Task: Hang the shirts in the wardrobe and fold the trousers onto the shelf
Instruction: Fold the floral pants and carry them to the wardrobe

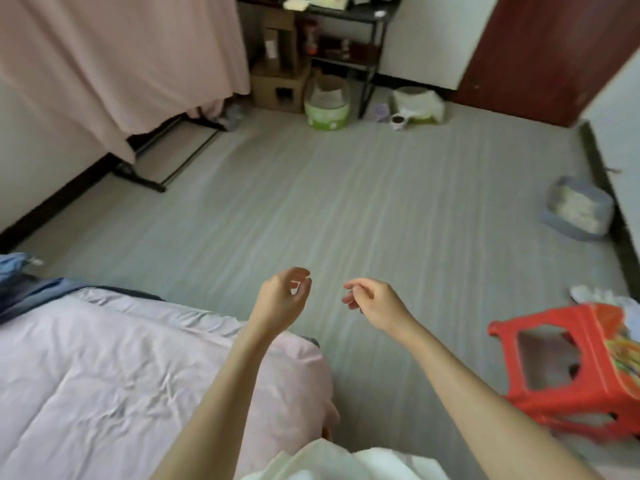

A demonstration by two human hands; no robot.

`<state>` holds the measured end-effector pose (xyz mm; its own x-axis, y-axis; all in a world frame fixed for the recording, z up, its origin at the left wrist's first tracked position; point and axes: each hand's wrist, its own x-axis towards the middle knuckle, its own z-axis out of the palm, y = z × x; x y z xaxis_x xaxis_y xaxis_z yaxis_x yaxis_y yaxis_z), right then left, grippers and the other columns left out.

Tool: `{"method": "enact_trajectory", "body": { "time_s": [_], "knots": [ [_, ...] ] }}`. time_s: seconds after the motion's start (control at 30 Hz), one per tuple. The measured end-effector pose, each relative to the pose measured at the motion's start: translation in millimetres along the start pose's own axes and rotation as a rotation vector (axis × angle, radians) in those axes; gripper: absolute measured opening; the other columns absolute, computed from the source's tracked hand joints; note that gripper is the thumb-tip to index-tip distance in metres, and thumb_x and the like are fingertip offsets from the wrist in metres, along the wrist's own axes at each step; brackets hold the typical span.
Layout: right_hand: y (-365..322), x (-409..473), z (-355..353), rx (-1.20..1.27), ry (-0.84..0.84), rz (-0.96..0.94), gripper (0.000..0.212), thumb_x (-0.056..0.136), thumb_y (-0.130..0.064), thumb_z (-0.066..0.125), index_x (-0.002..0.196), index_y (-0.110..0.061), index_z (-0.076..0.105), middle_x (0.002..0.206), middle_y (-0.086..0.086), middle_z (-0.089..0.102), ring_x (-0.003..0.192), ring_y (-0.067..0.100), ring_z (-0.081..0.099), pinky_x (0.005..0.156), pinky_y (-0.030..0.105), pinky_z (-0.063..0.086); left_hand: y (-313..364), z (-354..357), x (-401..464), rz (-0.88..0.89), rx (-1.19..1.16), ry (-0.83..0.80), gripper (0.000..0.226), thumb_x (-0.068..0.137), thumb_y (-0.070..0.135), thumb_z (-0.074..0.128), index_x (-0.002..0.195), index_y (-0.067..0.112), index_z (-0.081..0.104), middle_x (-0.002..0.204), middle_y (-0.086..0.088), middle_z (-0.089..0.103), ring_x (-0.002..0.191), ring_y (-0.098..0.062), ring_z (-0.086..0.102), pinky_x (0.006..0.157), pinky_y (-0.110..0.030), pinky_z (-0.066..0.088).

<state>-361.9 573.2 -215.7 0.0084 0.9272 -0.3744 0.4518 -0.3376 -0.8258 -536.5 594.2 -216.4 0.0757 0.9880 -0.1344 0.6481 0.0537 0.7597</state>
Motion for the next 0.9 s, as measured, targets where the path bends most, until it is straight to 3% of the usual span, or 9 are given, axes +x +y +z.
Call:
{"method": "enact_trajectory", "body": {
  "time_s": [0.07, 0.17, 0.33, 0.5, 0.6, 0.7, 0.8, 0.9],
  "knots": [
    [-15.6, 32.0, 7.3, 0.001, -0.052, -0.021, 0.024, 0.097, -0.009, 0.038, 0.105, -0.011, 0.060, 0.089, 0.004, 0.065, 0.078, 0.015, 0.060, 0.064, 0.013, 0.044, -12.2, -12.1, 27.1, -0.053, -0.023, 0.041, 0.021, 0.092, 0.016, 0.055, 0.108, 0.009, 0.066, 0.107, -0.003, 0.069, 0.098, -0.018, 0.065, 0.078, -0.014, 0.040],
    [-35.8, 88.4, 7.8, -0.022, -0.135, -0.033, 0.024, 0.098, -0.009, 0.037, 0.105, -0.010, 0.060, 0.089, 0.004, 0.065, 0.077, 0.014, 0.059, 0.062, 0.009, 0.042, -21.6, -23.9, 73.5, -0.118, -0.069, 0.122, 0.021, 0.092, 0.016, 0.054, 0.107, 0.008, 0.066, 0.106, -0.005, 0.069, 0.097, -0.017, 0.064, 0.076, -0.010, 0.038],
    [-71.0, 195.3, -5.5, -0.084, -0.240, -0.096, 0.024, 0.098, -0.008, 0.037, 0.106, -0.007, 0.060, 0.088, 0.005, 0.064, 0.078, 0.016, 0.059, 0.065, 0.014, 0.043, -29.8, -36.4, 156.0, -0.185, -0.072, 0.193, 0.023, 0.093, 0.018, 0.053, 0.110, 0.008, 0.065, 0.108, -0.005, 0.068, 0.098, -0.016, 0.063, 0.071, -0.006, 0.034],
    [-121.7, 310.0, -21.4, -0.191, -0.368, -0.210, 0.021, 0.097, -0.009, 0.038, 0.098, -0.016, 0.058, 0.085, 0.002, 0.064, 0.079, 0.017, 0.057, 0.064, 0.019, 0.041, -32.6, -76.5, 247.5, -0.333, -0.091, 0.392, 0.023, 0.094, 0.016, 0.052, 0.111, 0.006, 0.064, 0.111, -0.009, 0.067, 0.100, -0.020, 0.063, 0.082, -0.019, 0.042],
    [-159.9, 371.0, -26.4, -0.213, -0.383, -0.248, 0.023, 0.097, -0.009, 0.039, 0.102, -0.010, 0.061, 0.081, 0.001, 0.064, 0.076, 0.017, 0.057, 0.063, 0.019, 0.041, -24.3, -99.1, 291.0, -0.400, -0.120, 0.496, 0.023, 0.094, 0.016, 0.052, 0.111, 0.006, 0.064, 0.110, -0.010, 0.067, 0.099, -0.019, 0.063, 0.082, -0.017, 0.041],
    [-200.1, 409.1, -1.7, -0.241, -0.452, -0.293, 0.025, 0.096, -0.006, 0.038, 0.105, -0.003, 0.061, 0.086, 0.011, 0.066, 0.072, 0.019, 0.056, 0.060, 0.018, 0.039, -22.8, -119.6, 308.0, -0.428, -0.137, 0.564, 0.023, 0.094, 0.017, 0.052, 0.111, 0.007, 0.064, 0.109, -0.007, 0.067, 0.094, -0.014, 0.061, 0.076, -0.011, 0.038],
    [-244.6, 431.0, 55.5, -0.276, -0.625, -0.353, 0.026, 0.096, -0.004, 0.037, 0.107, 0.002, 0.059, 0.092, 0.022, 0.066, 0.064, 0.014, 0.053, 0.053, 0.012, 0.038, -41.4, -152.8, 305.6, -0.512, -0.144, 0.690, 0.022, 0.092, 0.016, 0.054, 0.109, 0.008, 0.065, 0.106, -0.004, 0.067, 0.087, -0.009, 0.058, 0.070, -0.007, 0.034],
    [-278.7, 437.8, 120.1, -0.301, -0.788, -0.399, 0.027, 0.096, -0.002, 0.035, 0.108, 0.006, 0.058, 0.089, 0.020, 0.063, 0.058, 0.006, 0.054, 0.047, 0.004, 0.036, -79.7, -188.4, 291.3, -0.630, -0.156, 0.842, 0.020, 0.091, 0.015, 0.055, 0.106, 0.008, 0.067, 0.103, -0.005, 0.069, 0.086, -0.012, 0.061, 0.074, -0.014, 0.040]
  ]
}}
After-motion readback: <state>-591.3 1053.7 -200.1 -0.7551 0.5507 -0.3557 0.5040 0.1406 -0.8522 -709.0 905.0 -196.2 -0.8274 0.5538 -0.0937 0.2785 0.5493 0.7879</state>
